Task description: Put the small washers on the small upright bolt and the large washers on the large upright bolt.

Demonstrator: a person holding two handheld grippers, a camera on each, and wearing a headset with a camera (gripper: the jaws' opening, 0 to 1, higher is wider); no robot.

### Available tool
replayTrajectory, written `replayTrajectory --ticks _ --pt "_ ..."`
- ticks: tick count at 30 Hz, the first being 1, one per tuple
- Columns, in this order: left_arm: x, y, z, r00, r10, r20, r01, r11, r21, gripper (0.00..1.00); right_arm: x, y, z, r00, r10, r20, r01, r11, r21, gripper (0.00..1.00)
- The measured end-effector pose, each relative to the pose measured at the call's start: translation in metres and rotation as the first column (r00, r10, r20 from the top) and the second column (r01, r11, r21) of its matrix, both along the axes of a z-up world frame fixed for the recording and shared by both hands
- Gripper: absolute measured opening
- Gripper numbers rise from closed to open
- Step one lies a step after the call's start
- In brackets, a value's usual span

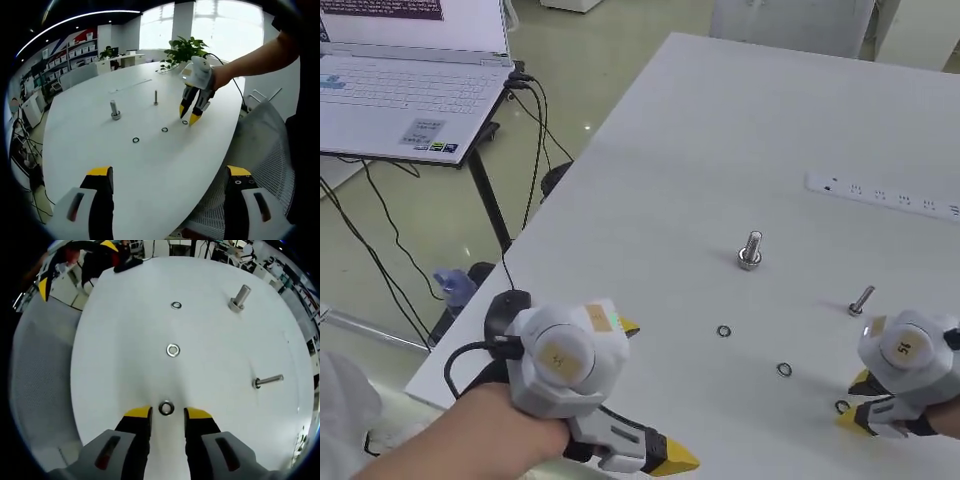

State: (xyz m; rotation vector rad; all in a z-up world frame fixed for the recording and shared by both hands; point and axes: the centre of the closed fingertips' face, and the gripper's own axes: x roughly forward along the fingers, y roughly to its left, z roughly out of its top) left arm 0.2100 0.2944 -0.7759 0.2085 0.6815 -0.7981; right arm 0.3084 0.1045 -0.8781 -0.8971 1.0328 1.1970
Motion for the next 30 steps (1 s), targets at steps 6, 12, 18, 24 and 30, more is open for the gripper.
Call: replayTrajectory --ticks 6,12,18,24,30 --pt "-0.002 -0.001 -0.002 1.000 -0.004 -0.008 0.004 1.000 -0.006 0.90 -0.003 0.000 0.000 1.000 0.010 -0.001 -0.010 1.000 -0.022 0.23" --pt "-0.004 -0.002 -0.003 1.000 -0.013 -0.011 0.013 1.000 -0.005 0.89 -0.005 0.001 -0.001 1.000 0.022 0.001 -0.022 0.999 -0.047 0.17" --pt "-0.006 -0.003 -0.003 1.000 -0.021 -0.015 0.021 1.000 -0.004 0.87 -0.006 0.002 -0.001 1.000 0.014 0.005 -0.014 0.998 -0.061 0.14" --pt "-0.008 -0.005 -0.004 0.999 -0.027 -0.018 0.027 1.000 -0.003 0.85 -0.005 0.001 -0.001 1.000 -0.001 0.008 0.002 0.998 -0.063 0.13" --pt "-0.011 -0.005 -0.004 0.999 -0.038 -0.023 0.038 0.999 0.003 0.84 -0.005 0.001 -0.002 0.999 -0.036 0.000 0.036 0.998 -0.048 0.13"
